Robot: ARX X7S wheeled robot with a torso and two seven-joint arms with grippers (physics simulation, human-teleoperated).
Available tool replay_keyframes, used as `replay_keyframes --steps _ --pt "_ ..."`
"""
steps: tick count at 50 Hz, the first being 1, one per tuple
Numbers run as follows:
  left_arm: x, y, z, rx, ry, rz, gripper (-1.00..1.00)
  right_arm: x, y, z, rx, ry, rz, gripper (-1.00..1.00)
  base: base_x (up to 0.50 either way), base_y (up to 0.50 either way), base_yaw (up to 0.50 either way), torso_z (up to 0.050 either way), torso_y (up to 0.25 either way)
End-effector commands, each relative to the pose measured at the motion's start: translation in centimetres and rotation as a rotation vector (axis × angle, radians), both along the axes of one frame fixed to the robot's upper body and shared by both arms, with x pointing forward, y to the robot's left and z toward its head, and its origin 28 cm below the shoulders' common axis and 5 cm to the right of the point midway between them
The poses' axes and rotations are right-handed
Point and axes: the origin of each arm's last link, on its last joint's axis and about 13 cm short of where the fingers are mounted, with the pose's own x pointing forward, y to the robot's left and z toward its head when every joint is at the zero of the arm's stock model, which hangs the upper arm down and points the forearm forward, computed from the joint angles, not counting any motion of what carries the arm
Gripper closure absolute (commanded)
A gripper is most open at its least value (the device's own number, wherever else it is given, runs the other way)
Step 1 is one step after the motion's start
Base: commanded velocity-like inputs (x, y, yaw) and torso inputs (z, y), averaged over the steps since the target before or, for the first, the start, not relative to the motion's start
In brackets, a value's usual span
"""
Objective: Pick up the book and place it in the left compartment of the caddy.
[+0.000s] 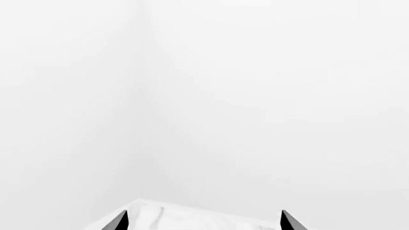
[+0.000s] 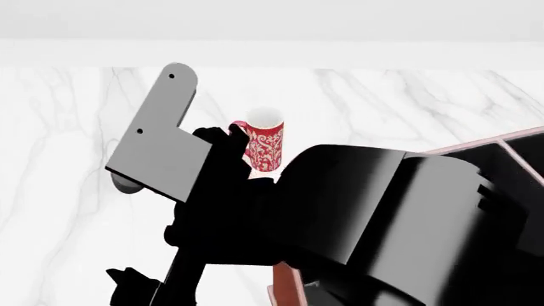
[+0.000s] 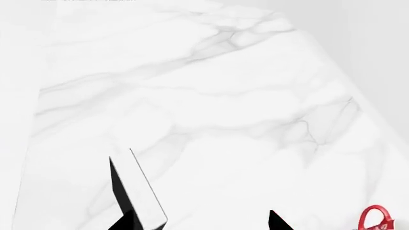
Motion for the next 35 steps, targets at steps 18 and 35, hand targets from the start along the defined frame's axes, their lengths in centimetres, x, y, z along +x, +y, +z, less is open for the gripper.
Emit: replay_keyframes --steps 18,35 --pt "0.0 0.0 0.0 0.013 -0.005 0.004 -1.0 1.4 1.6 -2.4 0.023 0.049 0.039 -1.0 0.0 0.0 0.0 0.0 0.0" --pt "0.1 0.0 -0.1 0.012 -0.003 0.002 -1.0 1.4 3.1 -3.8 -0.016 0.071 0.076 -1.0 0.0 0.0 0.0 0.0 0.0"
